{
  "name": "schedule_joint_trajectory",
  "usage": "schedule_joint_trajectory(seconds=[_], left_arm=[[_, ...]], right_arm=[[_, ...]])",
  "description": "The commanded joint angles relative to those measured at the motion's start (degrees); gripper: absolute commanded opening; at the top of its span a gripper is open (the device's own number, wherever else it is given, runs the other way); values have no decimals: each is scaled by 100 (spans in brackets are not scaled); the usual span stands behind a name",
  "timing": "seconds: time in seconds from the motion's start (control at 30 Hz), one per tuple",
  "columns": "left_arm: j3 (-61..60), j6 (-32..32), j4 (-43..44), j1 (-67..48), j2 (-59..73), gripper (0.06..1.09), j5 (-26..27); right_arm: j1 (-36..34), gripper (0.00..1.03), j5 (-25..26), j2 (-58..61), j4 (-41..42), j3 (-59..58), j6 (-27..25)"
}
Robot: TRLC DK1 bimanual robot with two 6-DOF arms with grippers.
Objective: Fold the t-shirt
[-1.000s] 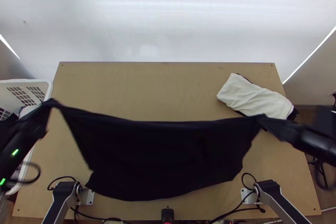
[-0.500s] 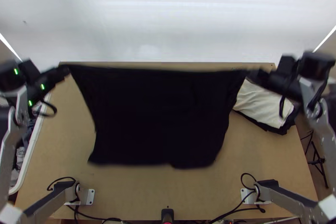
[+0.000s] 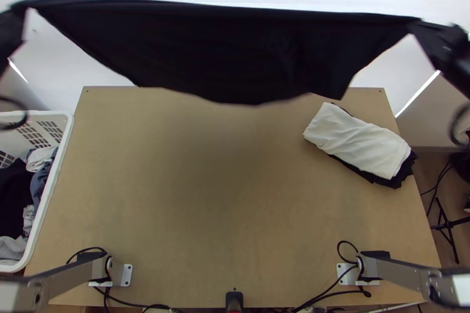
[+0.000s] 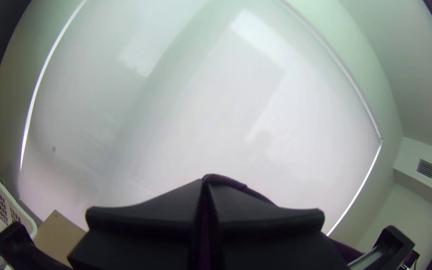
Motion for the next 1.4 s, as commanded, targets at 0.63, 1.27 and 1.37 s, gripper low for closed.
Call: schedule_joint_trajectory(seconds=[0.63,1.27,1.37], left_arm=[[-1157,-78,-1241,-82,-1852,9,444],[-7925,1698,1615,-978,-1474,9,-74],[-7547,1733,2099,-838,-604,9,-145]], right_arm=[[131,3,-214,-1387,-2069,-271,77],[457,3,339,-815,1104,-6564,-775],[492,3,489,-472,1482,-6538,-916]])
